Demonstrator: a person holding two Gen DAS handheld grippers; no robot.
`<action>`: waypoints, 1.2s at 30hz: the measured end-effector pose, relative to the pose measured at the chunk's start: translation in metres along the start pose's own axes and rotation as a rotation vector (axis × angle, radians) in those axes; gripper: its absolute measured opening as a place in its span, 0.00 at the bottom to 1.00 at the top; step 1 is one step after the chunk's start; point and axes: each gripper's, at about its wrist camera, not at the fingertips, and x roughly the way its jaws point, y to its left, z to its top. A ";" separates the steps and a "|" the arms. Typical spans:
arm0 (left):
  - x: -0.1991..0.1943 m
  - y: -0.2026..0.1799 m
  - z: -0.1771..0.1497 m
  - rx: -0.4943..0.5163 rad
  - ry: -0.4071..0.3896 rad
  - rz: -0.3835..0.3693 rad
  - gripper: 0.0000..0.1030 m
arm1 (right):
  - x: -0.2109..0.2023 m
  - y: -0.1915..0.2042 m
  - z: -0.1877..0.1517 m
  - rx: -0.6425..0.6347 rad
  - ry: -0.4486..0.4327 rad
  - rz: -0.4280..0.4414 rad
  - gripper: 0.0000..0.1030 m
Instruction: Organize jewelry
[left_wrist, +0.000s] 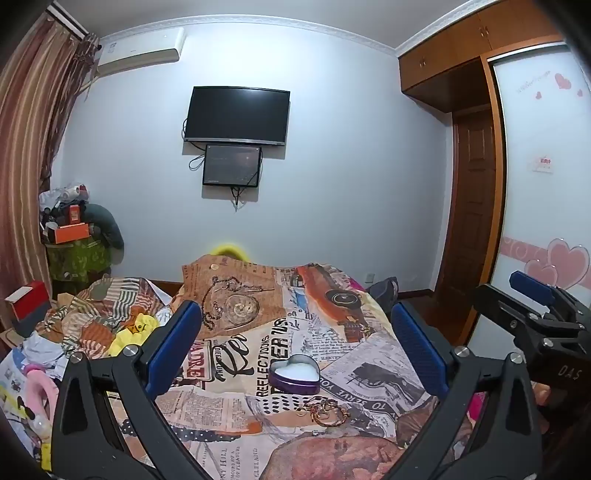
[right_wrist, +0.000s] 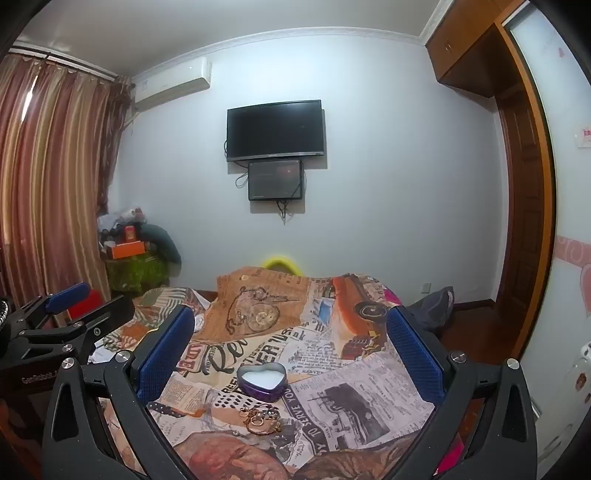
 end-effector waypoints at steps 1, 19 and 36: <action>0.000 0.000 0.000 0.001 -0.001 0.002 1.00 | 0.000 0.000 0.000 0.002 0.000 0.000 1.00; 0.010 0.007 -0.004 0.000 0.030 0.017 1.00 | 0.007 0.001 -0.004 0.002 0.019 0.004 1.00; 0.012 0.005 -0.006 0.003 0.033 0.021 1.00 | 0.007 0.001 -0.004 0.002 0.021 0.003 1.00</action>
